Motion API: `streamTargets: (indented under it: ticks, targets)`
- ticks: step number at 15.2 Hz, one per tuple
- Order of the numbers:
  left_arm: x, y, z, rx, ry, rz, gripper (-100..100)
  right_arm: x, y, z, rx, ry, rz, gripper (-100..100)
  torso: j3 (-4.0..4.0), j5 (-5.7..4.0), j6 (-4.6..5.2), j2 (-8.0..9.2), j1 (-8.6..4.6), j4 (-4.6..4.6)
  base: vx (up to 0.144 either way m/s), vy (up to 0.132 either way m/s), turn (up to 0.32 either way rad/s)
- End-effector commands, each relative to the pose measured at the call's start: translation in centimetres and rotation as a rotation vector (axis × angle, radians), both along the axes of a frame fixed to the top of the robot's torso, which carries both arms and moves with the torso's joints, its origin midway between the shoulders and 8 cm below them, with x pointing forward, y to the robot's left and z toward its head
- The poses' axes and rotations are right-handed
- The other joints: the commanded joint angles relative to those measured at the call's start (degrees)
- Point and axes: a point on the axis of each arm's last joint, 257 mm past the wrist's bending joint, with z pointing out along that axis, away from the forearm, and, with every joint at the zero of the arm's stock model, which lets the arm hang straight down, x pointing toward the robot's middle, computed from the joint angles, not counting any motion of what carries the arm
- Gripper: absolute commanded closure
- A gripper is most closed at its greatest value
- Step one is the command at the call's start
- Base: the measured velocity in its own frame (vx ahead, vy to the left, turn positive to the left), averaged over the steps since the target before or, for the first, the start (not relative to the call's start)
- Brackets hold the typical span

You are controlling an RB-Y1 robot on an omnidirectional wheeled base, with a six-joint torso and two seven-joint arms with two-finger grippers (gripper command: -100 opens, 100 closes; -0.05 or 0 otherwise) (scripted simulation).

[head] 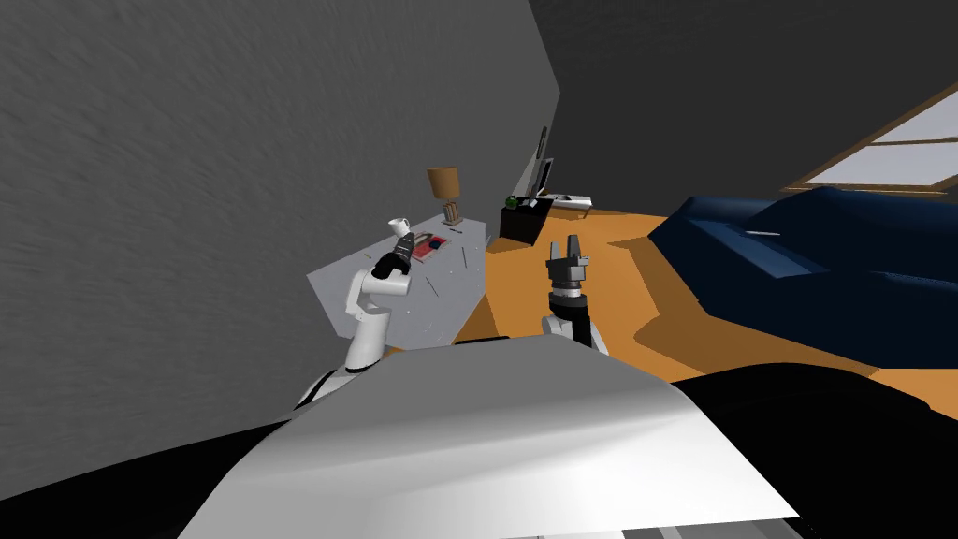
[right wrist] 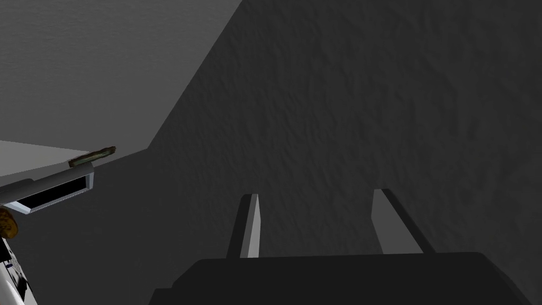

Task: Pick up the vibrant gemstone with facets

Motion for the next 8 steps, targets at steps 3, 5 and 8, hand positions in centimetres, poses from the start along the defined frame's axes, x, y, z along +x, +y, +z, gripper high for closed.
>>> streamTargets:
  ticks: [3,5,8]
  targets:
    - [0.3,0.7,-1.0,0.009,0.060,0.029,-100,0.0,0.0,0.0,0.000,0.000,0.000,0,0.00,0.00,0.00,0.01,0.00,0.00,0.015,-0.025,-0.050]
    - [0.5,1.0,-1.5,0.014,0.096,0.045,-100,0.0,0.0,0.0,0.000,0.000,0.000,0,-0.01,-0.01,0.00,-0.02,-0.03,0.00,0.025,-0.036,-0.060]
    - [0.7,1.3,-2.0,0.020,0.131,0.059,-100,0.0,0.0,0.0,0.000,0.000,0.000,0,-0.01,-0.01,0.00,-0.02,-0.03,0.00,0.021,-0.030,-0.053]
